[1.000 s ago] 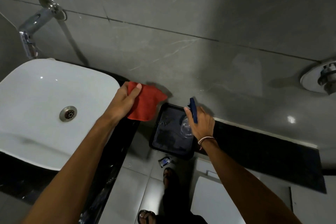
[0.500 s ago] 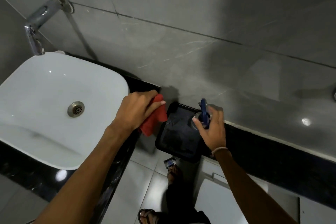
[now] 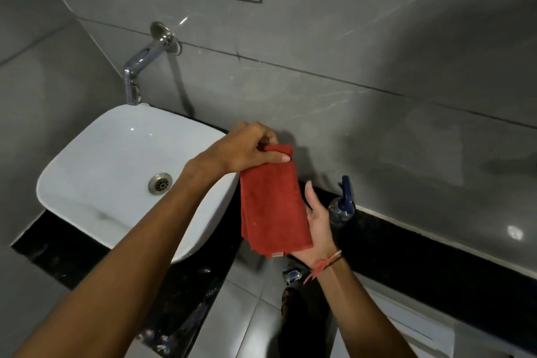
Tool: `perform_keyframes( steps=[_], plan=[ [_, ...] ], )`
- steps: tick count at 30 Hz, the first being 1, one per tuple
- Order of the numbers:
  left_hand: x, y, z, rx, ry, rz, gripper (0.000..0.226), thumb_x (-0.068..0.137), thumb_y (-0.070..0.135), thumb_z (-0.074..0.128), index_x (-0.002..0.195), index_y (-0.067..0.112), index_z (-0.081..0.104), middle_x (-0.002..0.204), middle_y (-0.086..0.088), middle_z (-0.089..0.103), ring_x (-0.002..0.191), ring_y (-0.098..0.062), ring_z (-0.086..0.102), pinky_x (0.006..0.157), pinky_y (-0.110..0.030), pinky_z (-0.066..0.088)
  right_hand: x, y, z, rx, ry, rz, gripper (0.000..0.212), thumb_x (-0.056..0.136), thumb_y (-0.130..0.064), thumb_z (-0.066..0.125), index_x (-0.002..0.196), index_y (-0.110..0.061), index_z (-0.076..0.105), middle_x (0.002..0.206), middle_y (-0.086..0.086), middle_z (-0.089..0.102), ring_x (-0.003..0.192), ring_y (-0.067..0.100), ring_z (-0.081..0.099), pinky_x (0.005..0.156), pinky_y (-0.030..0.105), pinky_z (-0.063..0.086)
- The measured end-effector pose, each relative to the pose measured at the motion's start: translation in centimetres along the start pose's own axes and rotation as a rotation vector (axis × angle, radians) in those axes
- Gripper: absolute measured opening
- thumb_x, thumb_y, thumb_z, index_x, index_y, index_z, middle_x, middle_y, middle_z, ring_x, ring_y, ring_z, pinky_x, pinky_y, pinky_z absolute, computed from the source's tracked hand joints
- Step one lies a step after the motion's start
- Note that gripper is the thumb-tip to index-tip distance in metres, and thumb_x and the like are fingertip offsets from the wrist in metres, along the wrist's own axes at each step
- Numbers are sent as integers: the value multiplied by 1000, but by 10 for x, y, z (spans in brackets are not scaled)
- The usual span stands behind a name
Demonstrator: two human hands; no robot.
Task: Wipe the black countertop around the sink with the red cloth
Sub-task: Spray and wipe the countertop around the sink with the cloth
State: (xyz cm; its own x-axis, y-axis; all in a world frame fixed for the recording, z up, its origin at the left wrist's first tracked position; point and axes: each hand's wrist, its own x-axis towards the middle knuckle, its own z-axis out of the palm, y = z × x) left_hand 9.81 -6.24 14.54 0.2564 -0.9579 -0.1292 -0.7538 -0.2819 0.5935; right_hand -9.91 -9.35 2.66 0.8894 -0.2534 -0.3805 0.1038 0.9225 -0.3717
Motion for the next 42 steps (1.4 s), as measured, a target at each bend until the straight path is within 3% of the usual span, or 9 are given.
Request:
perform_keyframes(
  steps=[4, 8, 11, 14, 17, 20, 26, 36, 42],
  plan=[
    [-41, -25, -8, -1, 95, -122, 43, 85, 52, 69, 113, 20, 70, 109, 1, 72, 95, -13, 69, 90, -37, 58, 0, 9, -5, -25, 125, -51, 70, 103, -61, 40, 139, -5, 62, 140, 21, 65, 125, 35, 67, 99, 51, 58],
    [-125, -63, -15, -126, 295, -304, 39, 83, 58, 65, 113, 32, 67, 114, 7, 69, 98, -4, 68, 90, -34, 56, 5, 17, -28, -47, 335, -122, 60, 100, -60, 42, 113, -16, 81, 125, 17, 75, 108, 32, 76, 85, 47, 64],
    [-186, -85, -12, -204, 428, -439, 32, 80, 57, 63, 105, 38, 67, 112, 11, 69, 96, 2, 66, 80, -24, 53, 24, 15, -40, -109, 519, -180, 57, 95, -61, 50, 125, -18, 71, 137, 21, 67, 115, 36, 70, 97, 52, 56],
    [-219, -107, -7, -143, 508, -523, 33, 84, 51, 62, 109, 31, 67, 118, 1, 68, 102, -13, 67, 81, -31, 53, 65, -1, -30, -234, 549, -314, 54, 100, -49, 53, 149, -24, 51, 148, 16, 58, 131, 38, 58, 106, 52, 50],
    [-248, -132, 7, 70, 573, -606, 42, 89, 45, 55, 121, 20, 65, 123, -10, 66, 113, -30, 61, 91, -39, 50, 124, 7, -21, -715, 553, -362, 57, 105, -32, 52, 159, -28, 34, 161, 13, 39, 145, 38, 42, 120, 51, 37],
    [-257, -156, 14, 271, 562, -646, 45, 98, 40, 47, 126, 8, 63, 130, -20, 62, 121, -42, 56, 102, -55, 46, 161, 23, -23, -1399, 536, -254, 62, 106, -46, 43, 162, -29, 23, 167, 19, 12, 154, 38, 18, 130, 48, 19],
    [-250, -179, 28, 501, 460, -471, 50, 101, 32, 37, 132, 3, 62, 141, -23, 56, 135, -42, 49, 110, -55, 40, 169, 1, -45, -2175, 541, -640, 52, 96, -46, 51, 139, -18, 61, 135, 24, 49, 123, 44, 50, 105, 53, 46],
    [-226, -199, 27, 594, 456, -398, 56, 99, 31, 24, 145, 12, 50, 150, -10, 53, 146, -28, 42, 111, -52, 34, 205, 26, -20, -1841, 449, -641, 73, 90, -14, 49, 160, -9, 30, 171, 23, 9, 159, 42, 6, 132, 52, 9],
    [-219, -212, 30, 591, 508, -405, 58, 101, 36, 18, 147, 14, 46, 148, -8, 56, 147, -24, 40, 111, -48, 31, 202, 62, -13, -1957, 416, -575, 69, 85, -15, 45, 154, -7, 41, 167, 24, 25, 154, 48, 21, 127, 60, 16]
  ],
)
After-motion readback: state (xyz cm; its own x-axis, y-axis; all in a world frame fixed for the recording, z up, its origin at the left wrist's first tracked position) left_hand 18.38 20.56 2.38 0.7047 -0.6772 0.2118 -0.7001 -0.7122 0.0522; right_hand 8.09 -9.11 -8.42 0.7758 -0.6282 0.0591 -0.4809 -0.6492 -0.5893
